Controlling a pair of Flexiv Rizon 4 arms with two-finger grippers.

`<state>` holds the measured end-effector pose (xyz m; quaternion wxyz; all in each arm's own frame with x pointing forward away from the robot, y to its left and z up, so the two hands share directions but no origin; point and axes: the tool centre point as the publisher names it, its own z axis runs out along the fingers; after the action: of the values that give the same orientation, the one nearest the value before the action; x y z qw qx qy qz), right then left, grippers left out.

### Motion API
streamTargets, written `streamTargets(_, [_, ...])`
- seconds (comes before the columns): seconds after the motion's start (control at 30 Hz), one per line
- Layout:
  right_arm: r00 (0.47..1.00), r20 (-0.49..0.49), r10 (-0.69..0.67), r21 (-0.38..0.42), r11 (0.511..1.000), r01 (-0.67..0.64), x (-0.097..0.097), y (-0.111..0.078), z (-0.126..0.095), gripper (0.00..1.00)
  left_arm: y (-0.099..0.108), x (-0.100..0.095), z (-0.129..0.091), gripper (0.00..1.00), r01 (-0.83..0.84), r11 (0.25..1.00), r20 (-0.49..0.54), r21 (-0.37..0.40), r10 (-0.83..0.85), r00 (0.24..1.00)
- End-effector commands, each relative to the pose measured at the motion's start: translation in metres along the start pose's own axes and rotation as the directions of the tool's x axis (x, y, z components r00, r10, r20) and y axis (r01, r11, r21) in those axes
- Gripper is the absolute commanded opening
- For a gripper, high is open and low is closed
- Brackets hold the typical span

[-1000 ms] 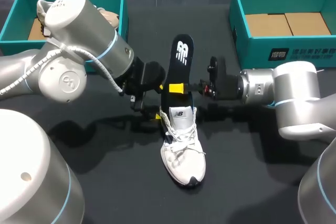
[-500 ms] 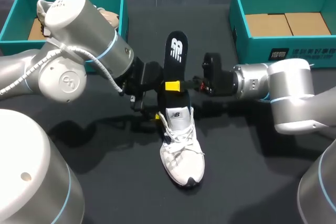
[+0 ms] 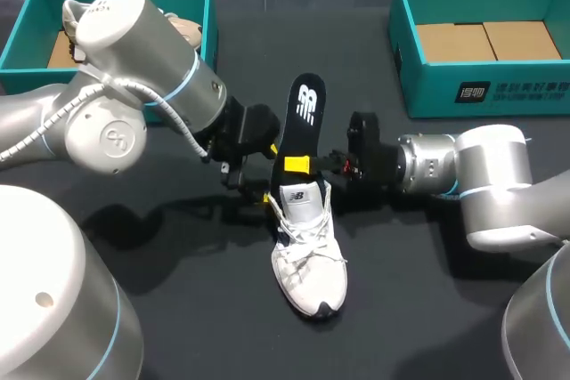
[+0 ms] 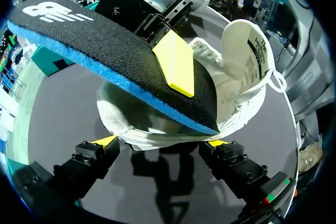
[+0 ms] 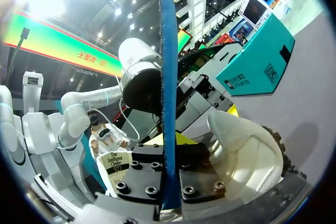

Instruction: Take the shoe out of the shoebox, open the shoe tongue, remove and reinsert the insole, then place the shoe into the shoebox

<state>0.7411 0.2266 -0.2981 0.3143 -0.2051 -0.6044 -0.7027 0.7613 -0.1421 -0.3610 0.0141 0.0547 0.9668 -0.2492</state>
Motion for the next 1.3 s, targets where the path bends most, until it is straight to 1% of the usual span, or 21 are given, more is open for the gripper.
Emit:
streamTargets(0.03, [0.999, 0.033, 0.013, -0.008, 1.000, -0.012, 0.010, -0.011, 0.001, 0.00, 0.000, 0.000, 0.001, 1.00, 0.000, 1.000, 0.001, 0.001, 0.000, 1.000])
streamTargets(0.23, [0.996, 0.045, 0.077, 0.013, 0.997, -0.078, 0.010, -0.021, 0.002, 0.00, 0.000, 0.000, 0.001, 1.00, 0.000, 1.000, 0.001, 0.001, 0.000, 1.000])
streamTargets(0.33, [0.991, 0.080, 0.107, 0.024, 0.994, -0.110, 0.010, -0.027, 0.003, 0.00, 0.000, 0.000, 0.001, 1.00, 0.000, 1.000, 0.001, 0.001, 0.000, 1.000])
streamTargets(0.4, [0.988, 0.105, 0.111, 0.017, 0.993, -0.114, 0.010, -0.030, 0.002, 0.00, 0.000, 0.000, 0.001, 1.00, 0.000, 1.000, 0.001, 0.001, 0.000, 1.000])
streamTargets(0.47, [0.987, 0.133, 0.095, -0.012, 0.996, -0.094, 0.008, -0.031, 0.000, 0.00, 0.000, 0.000, 0.001, 1.00, 0.000, 1.000, 0.001, 0.001, 0.000, 1.000])
streamTargets(0.5, [0.985, 0.157, 0.074, -0.036, 0.997, -0.070, 0.007, -0.030, -0.002, 0.00, 0.000, 0.000, 0.001, 1.00, 0.000, 1.000, 0.001, 0.001, 0.000, 1.000])
streamTargets(0.6, [0.983, 0.180, 0.031, -0.068, 0.997, -0.019, 0.006, -0.026, -0.006, 0.00, 0.000, 0.000, 0.001, 1.00, 0.000, 1.000, 0.001, 0.001, 0.000, 1.000])
streamTargets(0.73, [0.981, 0.193, -0.020, -0.087, 0.995, 0.037, 0.006, -0.019, -0.008, 0.00, 0.000, 0.000, 0.001, 1.00, 0.000, 1.000, 0.001, 0.001, 0.000, 1.000])
streamTargets(0.83, [0.974, 0.222, -0.037, -0.081, 0.995, 0.056, 0.002, -0.015, -0.008, 0.00, 0.000, 0.000, 0.001, 1.00, 0.000, 1.000, 0.001, 0.001, 0.000, 1.000])
streamTargets(0.97, [0.965, 0.262, -0.028, -0.056, 0.997, 0.044, -0.004, -0.013, -0.006, 0.00, 0.000, 0.000, 0.001, 1.00, 0.000, 1.000, 0.001, 0.001, 0.000, 1.000])
streamTargets(1.07, [0.967, 0.256, -0.022, -0.052, 0.998, 0.036, -0.003, -0.013, -0.005, 0.00, 0.000, 0.000, 0.001, 1.00, 0.000, 1.000, 0.001, 0.001, 0.000, 1.000])
streamTargets(1.2, [0.973, 0.227, -0.047, -0.014, 0.999, 0.052, 0.004, -0.003, 0.002, 0.00, 0.000, 0.000, 0.001, 1.00, 0.000, 1.000, 0.001, 0.001, 0.000, 1.000])
streamTargets(1.3, [0.976, 0.211, -0.063, 0.013, 0.998, 0.062, 0.006, 0.003, 0.005, 0.00, 0.000, 0.000, 0.001, 1.00, 0.000, 1.000, 0.001, 0.001, 0.000, 1.000])
